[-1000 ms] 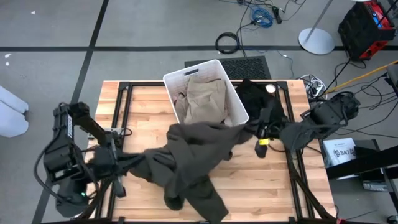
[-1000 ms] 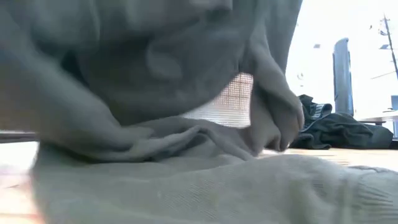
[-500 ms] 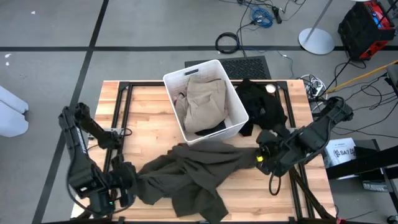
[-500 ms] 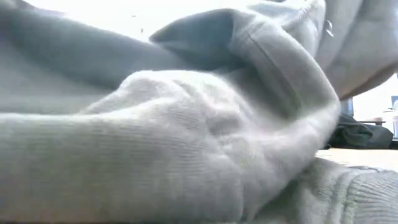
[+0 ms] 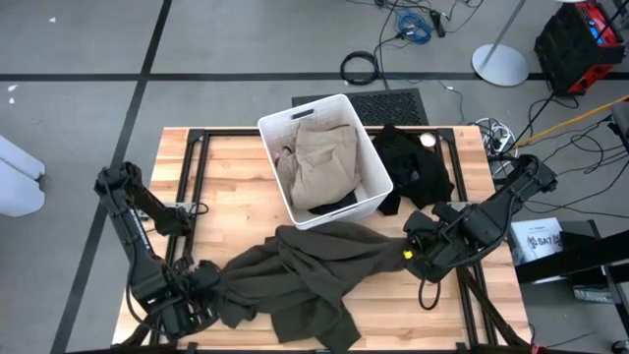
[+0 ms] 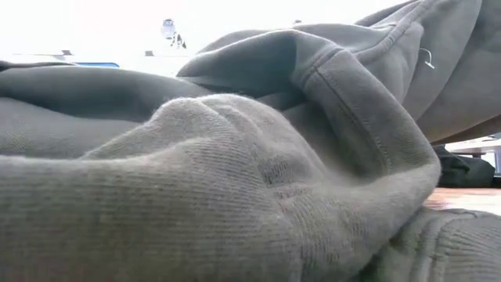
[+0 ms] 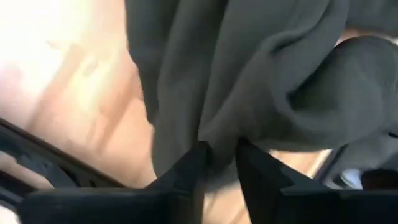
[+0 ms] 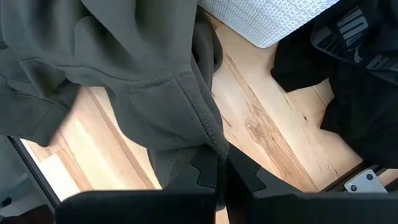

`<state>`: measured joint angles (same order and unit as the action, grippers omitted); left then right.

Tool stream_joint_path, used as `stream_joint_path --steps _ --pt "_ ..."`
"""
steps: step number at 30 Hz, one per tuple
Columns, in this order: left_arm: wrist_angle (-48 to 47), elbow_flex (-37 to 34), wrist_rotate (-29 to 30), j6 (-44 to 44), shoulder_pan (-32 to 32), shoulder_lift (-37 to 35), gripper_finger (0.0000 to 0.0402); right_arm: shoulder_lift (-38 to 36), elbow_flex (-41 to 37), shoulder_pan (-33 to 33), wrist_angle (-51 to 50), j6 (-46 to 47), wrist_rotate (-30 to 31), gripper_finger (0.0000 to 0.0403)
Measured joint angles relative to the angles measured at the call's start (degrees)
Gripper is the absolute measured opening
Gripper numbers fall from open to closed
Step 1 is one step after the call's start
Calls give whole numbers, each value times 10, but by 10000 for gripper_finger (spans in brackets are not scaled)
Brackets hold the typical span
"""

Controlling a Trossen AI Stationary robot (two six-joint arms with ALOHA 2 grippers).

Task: Sort clothes
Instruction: Put the folded gray jacket into the white laundry bin

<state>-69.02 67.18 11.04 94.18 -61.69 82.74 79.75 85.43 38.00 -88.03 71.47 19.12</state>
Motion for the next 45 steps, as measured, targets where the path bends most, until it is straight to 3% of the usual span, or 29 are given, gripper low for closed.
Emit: stream_joint_path --steps 4,7,13,16,18,20,24,27,30,38,45 --pt "21 5 -53 -4 5 0 139 0 0 0 0 0 0 0" --pt "51 19 -46 -38 6 -5 152 0 0 0 1 -2 0 0" --pt "146 81 133 -185 6 -11 156 0 0 -2 3 -3 0 0" --pt "292 92 275 -320 9 -12 156 0 0 -2 4 -3 0 0" --pt "412 87 313 -399 27 3 156 0 0 -2 8 -3 0 0" --pt "497 84 346 -421 51 32 156 0 0 -2 11 -3 1 0" --pt "586 82 336 -381 106 110 156 0 0 -2 13 -3 2 0" --pt "597 81 274 -312 142 157 157 0 0 -2 14 -4 2 0" --pt "606 81 223 -301 167 198 157 0 0 -2 14 -9 2 0" --pt "686 82 215 -300 209 293 157 0 0 -2 17 -12 5 0" --pt "689 102 205 -300 243 346 149 0 0 -2 30 -23 8 0"
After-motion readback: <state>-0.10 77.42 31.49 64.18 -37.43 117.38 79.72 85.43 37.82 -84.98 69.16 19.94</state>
